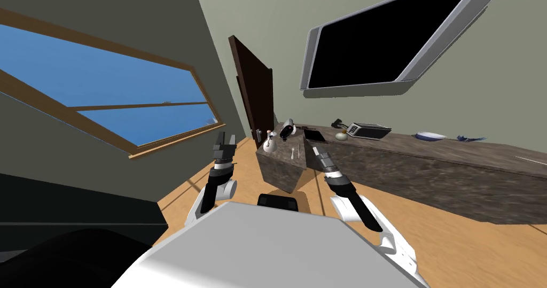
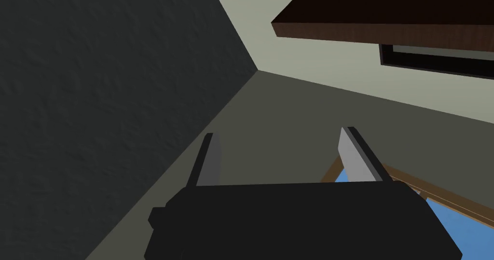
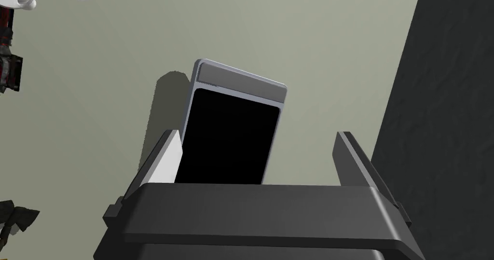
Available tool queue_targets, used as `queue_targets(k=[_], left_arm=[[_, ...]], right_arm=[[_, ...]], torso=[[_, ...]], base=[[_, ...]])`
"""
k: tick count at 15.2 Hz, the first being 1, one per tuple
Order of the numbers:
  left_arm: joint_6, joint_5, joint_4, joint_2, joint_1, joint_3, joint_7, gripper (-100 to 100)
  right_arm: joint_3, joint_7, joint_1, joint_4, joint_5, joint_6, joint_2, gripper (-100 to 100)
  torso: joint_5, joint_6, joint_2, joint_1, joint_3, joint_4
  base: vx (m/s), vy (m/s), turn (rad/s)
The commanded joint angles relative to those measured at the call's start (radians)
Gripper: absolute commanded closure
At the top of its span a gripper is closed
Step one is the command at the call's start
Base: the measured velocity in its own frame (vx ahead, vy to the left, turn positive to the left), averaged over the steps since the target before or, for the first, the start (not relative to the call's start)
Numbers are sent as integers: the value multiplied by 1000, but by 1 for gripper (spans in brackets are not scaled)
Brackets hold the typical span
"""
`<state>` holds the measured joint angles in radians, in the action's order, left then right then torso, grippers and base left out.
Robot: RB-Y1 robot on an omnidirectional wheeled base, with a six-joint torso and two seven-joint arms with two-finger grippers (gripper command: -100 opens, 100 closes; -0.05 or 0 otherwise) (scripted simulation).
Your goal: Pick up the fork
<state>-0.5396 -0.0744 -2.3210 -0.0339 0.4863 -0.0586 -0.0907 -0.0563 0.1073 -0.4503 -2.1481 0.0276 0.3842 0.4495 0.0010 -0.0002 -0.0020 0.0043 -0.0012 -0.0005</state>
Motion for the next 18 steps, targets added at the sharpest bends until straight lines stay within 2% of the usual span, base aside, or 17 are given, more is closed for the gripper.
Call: queue_targets(k=[1, 2, 3, 5, 6, 8, 9, 11, 12, 13, 14, 16, 17, 18], left_arm=[[0, 0, 0, 0, 0, 0, 0, 0], [0, 0, 0, 0, 0, 0, 0, 0], [0, 0, 0, 0, 0, 0, 0, 0], [0, 0, 0, 0, 0, 0, 0, 0], [0, 0, 0, 0, 0, 0, 0, 0], [0, 0, 0, 0, 0, 0, 0, 0], [0, 0, 0, 0, 0, 0, 0, 0], [0, 0, 0, 0, 0, 0, 0, 0], [0, 0, 0, 0, 0, 0, 0, 0], [0, 0, 0, 0, 0, 0, 0, 0], [0, 0, 0, 0, 0, 0, 0, 0], [0, 0, 0, 0, 0, 0, 0, 0], [0, 0, 0, 0, 0, 0, 0, 0], [0, 0, 0, 0, 0, 0, 0, 0]], right_arm=[[-12, 10, -3, 37, 13, -20, 50, -100], [-12, 10, -3, 37, 13, -20, 70, -100], [-21, 16, -3, 68, 23, -38, 94, -100], [-21, 16, -3, 68, 23, -38, 121, -100], [-31, 24, -3, 99, 33, -56, 153, -100], [-31, 24, -3, 99, 33, -56, 172, -100], [-41, 31, -3, 130, 44, -74, 207, -100], [-41, 31, -3, 130, 44, -74, 224, -100], [-52, 39, -3, 163, 55, -93, 260, -100], [-52, 39, -3, 163, 55, -93, 276, -100], [-64, 46, -3, 196, 66, -112, 302, -100], [-64, 46, -3, 196, 66, -112, 329, -100], [-76, 54, -4, 229, 77, -132, 364, -100], [-76, 54, -4, 229, 77, -132, 381, -100]], torso=[[0, 0, 0, 0, 0, 0], [0, 0, 0, 1, 0, 0], [0, 0, 0, 1, 0, 0], [0, 0, -1, 2, 0, 0], [0, 0, 0, 1, 0, 0], [0, 0, 0, 1, 0, 0], [0, 0, 0, 0, 0, 0], [0, 0, 0, 0, 0, 0], [0, 0, 0, 0, 0, 0], [0, 0, 0, 0, 0, 0], [0, 0, 0, 1, 0, 0], [1, 0, 0, 3, 0, 0], [1, 0, 0, 2, 0, 0], [0, 0, -1, 2, 0, 0]], base=[[28, 77, 111], [26, 85, 80], [44, 94, 86], [34, 74, 47], [25, 76, 74], [21, 66, 59], [32, 61, 72], [32, 59, 62], [28, 65, 88], [35, 79, 88], [35, 101, 104], [34, 83, 63], [46, 81, 93], [47, 88, 90]])
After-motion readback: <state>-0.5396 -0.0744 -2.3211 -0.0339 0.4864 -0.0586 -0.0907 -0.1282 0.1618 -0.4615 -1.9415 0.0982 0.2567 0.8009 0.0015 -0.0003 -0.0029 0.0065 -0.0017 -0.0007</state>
